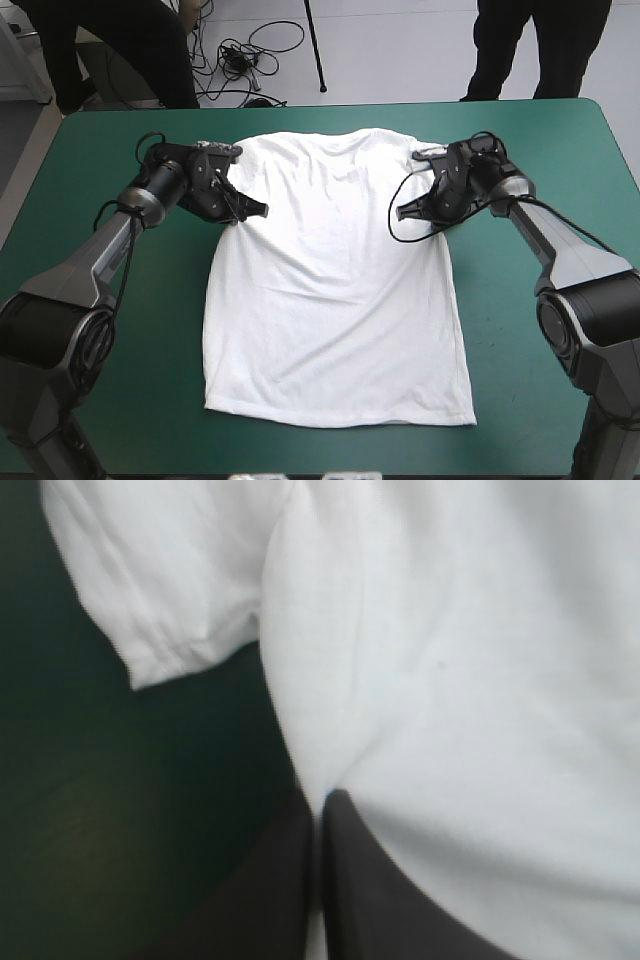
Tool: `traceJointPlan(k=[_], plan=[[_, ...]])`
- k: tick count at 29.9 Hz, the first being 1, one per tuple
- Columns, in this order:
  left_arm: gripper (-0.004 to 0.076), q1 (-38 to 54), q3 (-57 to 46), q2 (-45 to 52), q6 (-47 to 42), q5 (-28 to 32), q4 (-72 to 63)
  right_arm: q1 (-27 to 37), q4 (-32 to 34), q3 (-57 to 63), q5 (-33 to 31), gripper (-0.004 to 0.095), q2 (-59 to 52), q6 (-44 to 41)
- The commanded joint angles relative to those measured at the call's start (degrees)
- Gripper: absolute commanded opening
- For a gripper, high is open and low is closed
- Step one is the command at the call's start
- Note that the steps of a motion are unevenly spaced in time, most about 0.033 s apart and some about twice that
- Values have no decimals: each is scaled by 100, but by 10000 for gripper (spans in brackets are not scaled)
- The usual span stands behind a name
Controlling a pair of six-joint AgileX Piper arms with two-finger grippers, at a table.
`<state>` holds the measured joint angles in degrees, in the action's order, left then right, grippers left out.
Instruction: Fold the cloth
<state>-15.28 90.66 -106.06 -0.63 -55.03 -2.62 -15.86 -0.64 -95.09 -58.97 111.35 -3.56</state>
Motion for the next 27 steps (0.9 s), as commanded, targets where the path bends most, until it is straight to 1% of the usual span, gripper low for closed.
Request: traceJointPlan(k=[1, 4, 12, 22, 27], plan=[[-9, -7, 365, 712, 5, 87, -34, 196, 98, -598, -225, -17, -723, 80], [-9, -7, 501, 1066, 63, 39, -34, 274, 125, -803, -352, -17, -1055, 153], [-9, -7, 690, 2037, 63, -1, -45, 274, 332, -1035, -353, -17, -2149, 189], [-9, -7, 690, 3086, 63, -51, -152, 274, 272, -1035, -401, -17, -3170, 168], [-9, -7, 690, 3583, 247, -51, -584, 274, 200, -1035, -401, -17, -3650, 168]])
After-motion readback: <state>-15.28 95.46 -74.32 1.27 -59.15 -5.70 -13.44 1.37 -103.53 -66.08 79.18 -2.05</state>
